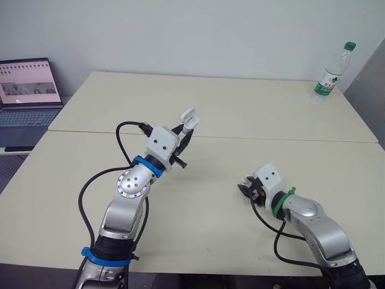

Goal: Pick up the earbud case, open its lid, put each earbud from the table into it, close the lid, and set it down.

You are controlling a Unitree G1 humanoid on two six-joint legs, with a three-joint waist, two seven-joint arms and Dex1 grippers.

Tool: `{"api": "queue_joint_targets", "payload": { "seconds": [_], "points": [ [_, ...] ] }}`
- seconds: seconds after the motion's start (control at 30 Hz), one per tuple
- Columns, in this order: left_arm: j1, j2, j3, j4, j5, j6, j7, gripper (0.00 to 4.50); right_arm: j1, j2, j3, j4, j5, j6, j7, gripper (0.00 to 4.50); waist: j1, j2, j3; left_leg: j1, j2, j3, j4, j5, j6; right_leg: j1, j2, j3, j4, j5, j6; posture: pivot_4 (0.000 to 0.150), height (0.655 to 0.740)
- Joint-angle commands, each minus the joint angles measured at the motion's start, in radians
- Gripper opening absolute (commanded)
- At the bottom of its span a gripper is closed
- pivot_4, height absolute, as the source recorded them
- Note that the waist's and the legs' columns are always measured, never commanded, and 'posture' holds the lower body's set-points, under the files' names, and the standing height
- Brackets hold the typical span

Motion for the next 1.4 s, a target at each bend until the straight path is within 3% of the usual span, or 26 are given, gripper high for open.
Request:
{"api": "queue_joint_targets", "payload": {
  "seconds": [0.03,0.1,0.23,0.33,0.53,0.67,0.77,0.87,0.97,1.17,1.4],
  "points": [
    [-0.01,0.002,0.022,-0.033,-0.008,-0.009,0.01,0.75,-0.008,-0.009,-0.001,0.007,-0.012,-0.021,0.004,0.84,0.0,0.0,0.0,0.0,0.0,0.0,0.0,0.0,0.0,0.0,0.0,0.0,0.0,0.0,0.0,0.15,0.74],
    [-0.012,0.001,0.022,-0.03,-0.007,-0.011,0.01,0.75,-0.012,-0.011,0.002,0.017,-0.015,-0.032,0.008,0.45,0.0,0.0,0.0,0.0,0.0,0.0,0.0,0.0,0.0,0.0,0.0,0.0,0.0,0.0,0.0,0.15,0.74],
    [-0.014,-0.003,0.019,-0.026,-0.007,-0.013,0.012,0.75,-0.028,-0.027,-0.015,0.048,-0.012,-0.059,0.026,0.45,0.0,0.0,0.0,0.0,0.0,0.0,0.0,0.0,0.0,0.0,0.0,0.0,0.0,0.0,0.0,0.15,0.74],
    [-0.012,-0.007,0.015,-0.024,-0.006,-0.016,0.012,0.75,-0.048,-0.098,-0.047,0.041,0.041,-0.078,0.134,0.45,0.0,0.0,0.0,0.0,0.0,0.0,0.0,0.0,0.0,0.0,0.0,0.0,0.0,0.0,0.0,0.15,0.74],
    [-0.015,-0.012,0.016,0.002,-0.012,-0.055,0.006,0.75,-0.149,-0.451,-0.145,0.104,0.189,-0.162,0.59,0.45,0.001,0.0,0.0,0.0,-0.001,0.001,0.001,0.0,0.0,0.001,0.0,0.001,-0.001,0.0,0.001,0.15,0.74],
    [-0.026,-0.013,0.018,0.03,-0.023,-0.09,-0.004,0.75,-0.188,-0.671,-0.125,0.343,0.11,-0.379,0.828,0.45,0.001,0.0,0.0,0.001,0.0,0.0,0.001,0.0,0.0,0.002,0.0,0.0,-0.001,0.0,0.001,0.15,0.74],
    [-0.031,-0.017,0.012,0.045,-0.027,-0.107,-0.005,0.75,-0.216,-0.753,-0.082,0.561,0.007,-0.63,0.921,0.45,0.001,0.0,0.0,0.001,0.0,0.001,0.001,0.0,0.0,0.002,0.0,0.001,-0.001,0.0,0.0,0.15,0.74],
    [-0.027,-0.027,-0.001,0.058,-0.021,-0.126,0.001,0.75,-0.249,-0.783,-0.035,0.766,-0.097,-0.881,0.963,0.45,0.001,0.0,0.0,0.002,0.0,0.003,0.001,0.0,0.0,0.002,0.0,0.002,-0.001,0.0,0.0,0.15,0.74],
    [-0.019,-0.045,-0.016,0.055,-0.013,-0.137,0.007,0.75,-0.29,-0.791,0.0,0.907,-0.164,-0.98,0.989,0.45,-0.002,0.0,0.0,0.003,0.0,0.005,0.0,0.0,0.0,0.002,0.0,0.004,-0.001,0.001,0.0,0.15,0.74],
    [-0.011,-0.05,-0.028,0.061,0.007,-0.159,0.009,0.75,-0.344,-0.806,0.036,1.061,-0.24,-1.065,1.039,0.45,-0.002,0.001,0.0,0.005,0.0,0.007,0.001,0.0,0.0,0.002,0.0,0.007,0.0,0.001,0.0,0.15,0.74],
    [-0.022,-0.048,-0.019,0.075,0.011,-0.165,0.011,0.75,-0.342,-0.784,0.04,1.109,-0.277,-1.082,1.009,0.45,-0.002,0.001,0.0,0.005,0.0,0.007,0.001,0.0,0.0,0.002,-0.001,0.007,0.0,0.001,0.0,0.15,0.74]
  ]
}}
